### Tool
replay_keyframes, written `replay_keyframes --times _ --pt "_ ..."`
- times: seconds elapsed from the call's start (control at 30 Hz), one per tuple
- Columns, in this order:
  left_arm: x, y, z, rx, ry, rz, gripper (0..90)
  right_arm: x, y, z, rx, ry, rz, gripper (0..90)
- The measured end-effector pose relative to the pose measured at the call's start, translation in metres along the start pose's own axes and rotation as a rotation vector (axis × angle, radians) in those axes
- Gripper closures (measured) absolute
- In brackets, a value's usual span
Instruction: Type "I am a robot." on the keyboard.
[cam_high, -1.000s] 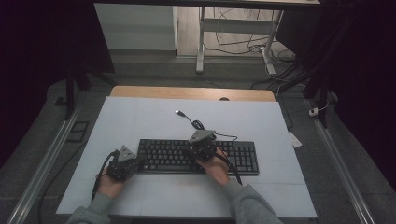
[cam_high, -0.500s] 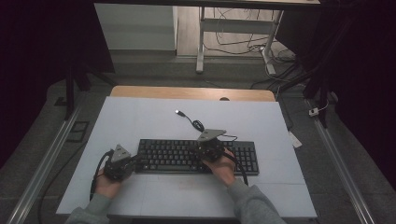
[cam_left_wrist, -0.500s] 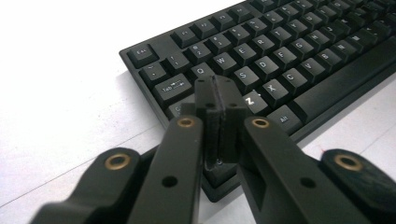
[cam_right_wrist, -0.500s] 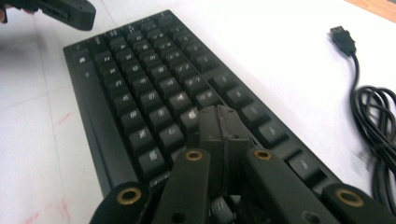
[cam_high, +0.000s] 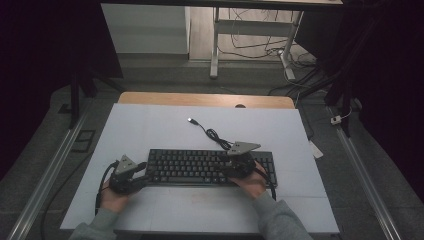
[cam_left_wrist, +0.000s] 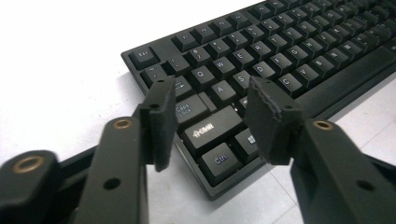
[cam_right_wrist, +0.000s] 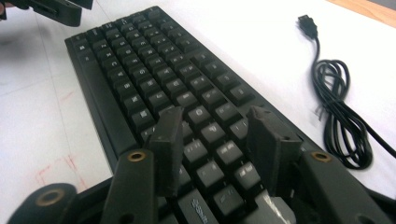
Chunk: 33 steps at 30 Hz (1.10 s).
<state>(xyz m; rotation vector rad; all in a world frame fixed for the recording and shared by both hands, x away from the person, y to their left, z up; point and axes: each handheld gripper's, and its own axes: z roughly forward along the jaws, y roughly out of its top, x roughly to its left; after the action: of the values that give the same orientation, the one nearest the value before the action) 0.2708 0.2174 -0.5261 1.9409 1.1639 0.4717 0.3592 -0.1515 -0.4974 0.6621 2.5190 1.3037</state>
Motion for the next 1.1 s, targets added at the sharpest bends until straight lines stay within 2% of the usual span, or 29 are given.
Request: replay_keyframes --times 0.13,0.2,0.37,0.53,0.63,0.7,0.8,1.0,1.1 --pt "0.0 0.0 -0.001 0.005 -0.008 0.002 45.2 0.0 -0.006 -0.007 -0.012 -0.001 0.011 53.5" --pt "0.0 0.0 -0.002 0.006 -0.003 -0.001 41.3 0.0 -0.009 -0.014 -0.008 -0.017 0.001 53.2" --pt "0.002 0.0 -0.003 0.013 0.001 -0.022 36.5 -0.004 -0.015 -0.019 -0.01 -0.028 0.014 52.5" --pt "0.003 0.005 -0.007 0.014 -0.004 -0.018 33.2 -0.005 -0.019 -0.023 -0.02 -0.039 0.018 52.5" --pt "0.003 0.01 -0.007 0.014 -0.01 -0.015 31.6 -0.005 -0.022 -0.022 -0.006 -0.044 0.026 52.4" --pt "0.003 0.015 -0.008 0.018 -0.027 -0.01 31.0 -0.004 -0.022 -0.023 -0.004 -0.043 0.023 52.4" --pt "0.002 0.027 -0.006 0.05 -0.083 0.004 29.8 -0.003 -0.023 -0.026 -0.014 -0.049 0.029 52.4" --pt "-0.006 0.054 -0.002 0.081 -0.13 0.075 32.5 -0.002 -0.026 -0.031 -0.035 -0.053 0.037 52.5" --pt "-0.01 0.064 0.001 0.082 -0.149 0.092 33.1 -0.003 -0.028 -0.034 -0.033 -0.055 0.041 52.4"
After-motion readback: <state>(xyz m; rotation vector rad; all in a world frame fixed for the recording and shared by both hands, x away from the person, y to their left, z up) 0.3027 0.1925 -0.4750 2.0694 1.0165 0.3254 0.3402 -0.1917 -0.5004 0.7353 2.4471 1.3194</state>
